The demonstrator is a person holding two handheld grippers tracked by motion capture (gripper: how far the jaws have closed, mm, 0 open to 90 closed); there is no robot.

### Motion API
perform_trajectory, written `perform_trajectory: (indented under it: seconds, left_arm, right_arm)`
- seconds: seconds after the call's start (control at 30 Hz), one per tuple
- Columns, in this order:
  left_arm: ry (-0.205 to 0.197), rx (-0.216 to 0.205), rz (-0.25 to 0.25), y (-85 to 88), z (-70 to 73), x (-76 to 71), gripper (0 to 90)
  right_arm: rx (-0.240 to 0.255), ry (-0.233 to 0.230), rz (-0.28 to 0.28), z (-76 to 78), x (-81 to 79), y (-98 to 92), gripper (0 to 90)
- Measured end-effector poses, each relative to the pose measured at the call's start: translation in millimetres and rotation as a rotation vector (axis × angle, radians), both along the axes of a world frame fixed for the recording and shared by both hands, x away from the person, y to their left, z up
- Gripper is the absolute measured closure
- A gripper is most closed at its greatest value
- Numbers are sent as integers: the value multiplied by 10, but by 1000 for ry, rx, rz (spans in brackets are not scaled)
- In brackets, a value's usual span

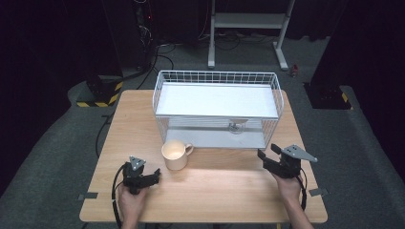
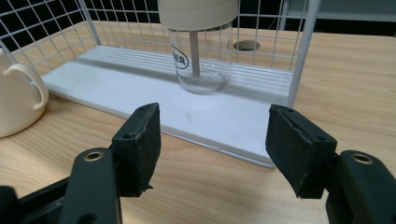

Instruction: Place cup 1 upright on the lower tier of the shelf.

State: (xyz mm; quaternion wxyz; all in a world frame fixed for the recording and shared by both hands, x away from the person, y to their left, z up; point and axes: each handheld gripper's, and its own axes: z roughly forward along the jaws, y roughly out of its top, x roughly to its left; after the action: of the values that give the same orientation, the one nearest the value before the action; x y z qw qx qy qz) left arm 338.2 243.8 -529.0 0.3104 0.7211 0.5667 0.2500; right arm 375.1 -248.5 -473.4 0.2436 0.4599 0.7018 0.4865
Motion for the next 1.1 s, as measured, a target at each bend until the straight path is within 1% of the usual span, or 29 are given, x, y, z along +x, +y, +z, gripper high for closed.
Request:
perform_trajectory:
  seconds: [0.1, 0.27, 0.33, 0.67, 0.73, 0.77, 0.8, 0.83, 1.0, 1.1]
  left_arm:
    - [0, -1, 0, 0, 0, 0, 150]
    - [0, -1, 0, 0, -1, 0, 151]
    - [0, -1, 0, 0, 0, 0, 151]
    - [0, -1, 0, 0, 0, 0, 151]
    - [-1, -1, 0, 0, 0, 0, 151]
    - [0, -1, 0, 0, 0, 0, 150]
    - [0, -1, 0, 0, -1, 0, 150]
    - [-1, 0, 0, 0, 0, 0, 150]
    - [0, 0, 0, 0, 0, 0, 150]
    - [-1, -2, 2, -1, -1, 2, 151]
  right_arm:
    - [-2, 4, -3, -34, -29, -32, 356]
    - [-4, 3, -4, -50, -58, -57, 356]
    - [2, 7, -9, -60, -83, -73, 355]
    - [-9, 5, -8, -106, -161, -118, 353]
    - [-8, 10, -11, -121, -174, -129, 352]
    - [-33, 11, -13, -140, -188, -131, 349]
    - [-33, 11, -13, -140, -188, -131, 349]
    - [-50, 9, -12, -163, -208, -125, 349]
    - [-52, 20, -14, -211, -226, -151, 347]
    - [-55, 33, -31, -253, -255, -186, 346]
